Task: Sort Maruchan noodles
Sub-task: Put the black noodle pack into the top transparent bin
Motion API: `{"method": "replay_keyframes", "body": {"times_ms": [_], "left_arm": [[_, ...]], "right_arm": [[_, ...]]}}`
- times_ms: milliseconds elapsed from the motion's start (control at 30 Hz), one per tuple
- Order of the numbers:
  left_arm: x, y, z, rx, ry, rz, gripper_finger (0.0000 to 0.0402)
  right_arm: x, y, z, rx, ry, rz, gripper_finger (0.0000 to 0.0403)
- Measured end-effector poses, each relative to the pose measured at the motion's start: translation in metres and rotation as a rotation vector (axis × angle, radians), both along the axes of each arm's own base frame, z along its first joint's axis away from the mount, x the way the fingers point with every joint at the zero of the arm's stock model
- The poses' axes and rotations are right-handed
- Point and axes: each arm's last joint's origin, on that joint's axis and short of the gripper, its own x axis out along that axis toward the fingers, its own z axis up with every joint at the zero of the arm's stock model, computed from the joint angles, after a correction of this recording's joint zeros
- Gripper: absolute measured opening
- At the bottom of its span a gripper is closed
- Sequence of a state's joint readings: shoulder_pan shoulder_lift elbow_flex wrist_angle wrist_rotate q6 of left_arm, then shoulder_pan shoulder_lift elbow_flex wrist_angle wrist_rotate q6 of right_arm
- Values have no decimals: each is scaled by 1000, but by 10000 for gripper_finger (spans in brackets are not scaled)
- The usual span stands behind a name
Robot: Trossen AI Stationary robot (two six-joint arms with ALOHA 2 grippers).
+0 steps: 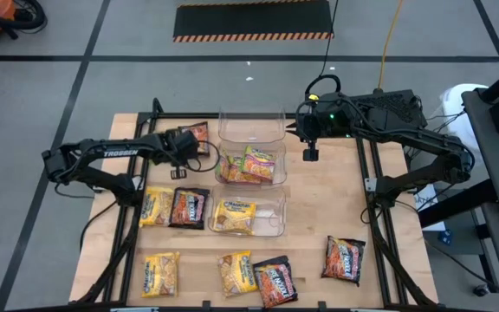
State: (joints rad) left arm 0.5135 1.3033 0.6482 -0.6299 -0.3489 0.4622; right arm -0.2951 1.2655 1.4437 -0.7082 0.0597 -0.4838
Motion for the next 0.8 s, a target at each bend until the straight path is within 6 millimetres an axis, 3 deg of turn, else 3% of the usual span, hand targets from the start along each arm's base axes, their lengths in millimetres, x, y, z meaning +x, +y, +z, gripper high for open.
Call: {"method": "replay_keyframes", "body": {"times_ms": [300,800], "left_arm": [[-5,7,-1,-50,-37,46,97],[-1,20,-19,-76,-1,63,97]], "right_arm": [[0,0,0,-3,2,2,36],[0,0,0,-8,4,6,36]]}}
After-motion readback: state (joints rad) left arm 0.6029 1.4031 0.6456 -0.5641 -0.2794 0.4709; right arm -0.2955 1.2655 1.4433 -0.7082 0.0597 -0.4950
